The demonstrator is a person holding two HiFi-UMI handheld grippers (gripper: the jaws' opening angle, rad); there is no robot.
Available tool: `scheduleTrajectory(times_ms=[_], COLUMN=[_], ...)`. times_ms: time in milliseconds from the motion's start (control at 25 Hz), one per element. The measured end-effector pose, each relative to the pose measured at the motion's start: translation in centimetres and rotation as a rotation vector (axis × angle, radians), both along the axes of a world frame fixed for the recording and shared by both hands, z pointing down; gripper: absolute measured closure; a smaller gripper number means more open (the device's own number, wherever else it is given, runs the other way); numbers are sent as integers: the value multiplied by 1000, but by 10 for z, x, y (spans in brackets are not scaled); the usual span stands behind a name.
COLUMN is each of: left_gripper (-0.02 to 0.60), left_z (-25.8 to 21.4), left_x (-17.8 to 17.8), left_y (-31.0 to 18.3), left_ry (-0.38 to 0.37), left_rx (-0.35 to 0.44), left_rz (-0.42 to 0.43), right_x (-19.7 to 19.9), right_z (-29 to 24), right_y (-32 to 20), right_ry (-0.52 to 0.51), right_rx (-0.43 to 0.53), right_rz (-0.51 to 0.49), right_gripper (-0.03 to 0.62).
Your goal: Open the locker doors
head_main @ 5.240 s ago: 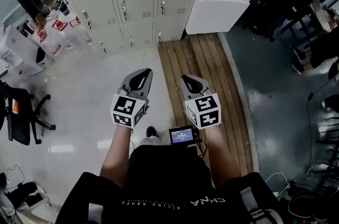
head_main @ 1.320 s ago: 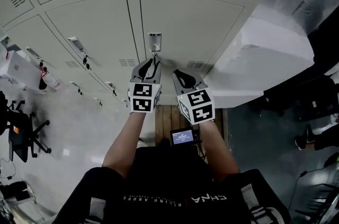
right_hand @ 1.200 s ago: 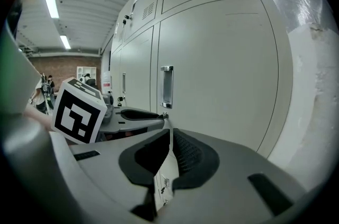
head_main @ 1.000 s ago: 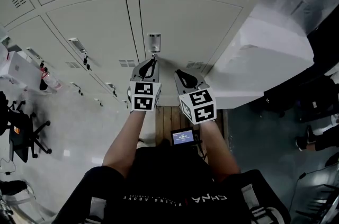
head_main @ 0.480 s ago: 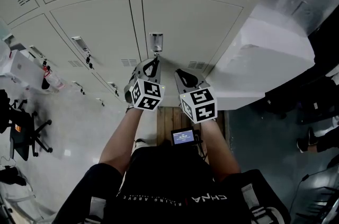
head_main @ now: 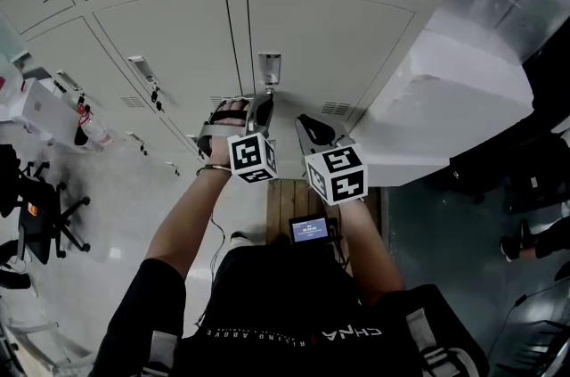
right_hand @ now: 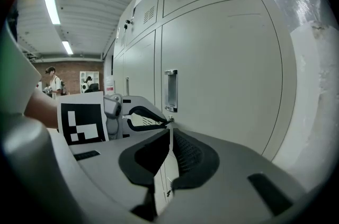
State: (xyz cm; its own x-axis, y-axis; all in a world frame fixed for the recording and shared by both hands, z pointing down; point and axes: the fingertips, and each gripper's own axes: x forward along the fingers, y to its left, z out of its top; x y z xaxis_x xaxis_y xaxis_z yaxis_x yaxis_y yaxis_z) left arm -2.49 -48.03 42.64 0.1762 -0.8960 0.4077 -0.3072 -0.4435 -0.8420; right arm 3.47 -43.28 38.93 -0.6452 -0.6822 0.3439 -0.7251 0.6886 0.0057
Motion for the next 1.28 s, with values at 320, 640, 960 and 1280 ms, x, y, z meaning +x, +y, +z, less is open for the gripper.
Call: scheduleTrajectory(times_ms=[320, 640, 960, 1280], left_gripper=[534, 530, 428, 428], left_z=[2, 5, 11, -3], left_x=[3, 2, -9, -19], left_y=[3, 2, 3, 13], left_ry=[-310, -370, -243, 637], left_rx=[24, 7, -81, -283], left_rz=[113, 132, 95, -42], right_x=[-1, 1, -2, -16], right_z=[0, -2, -1, 2], right_y=[2, 3, 3, -3], right_ry=[-5, -9, -18, -37], right_rx=[0, 1, -5, -25], right_rz=[-2, -1, -9, -33], right_gripper=[551, 551, 551, 551])
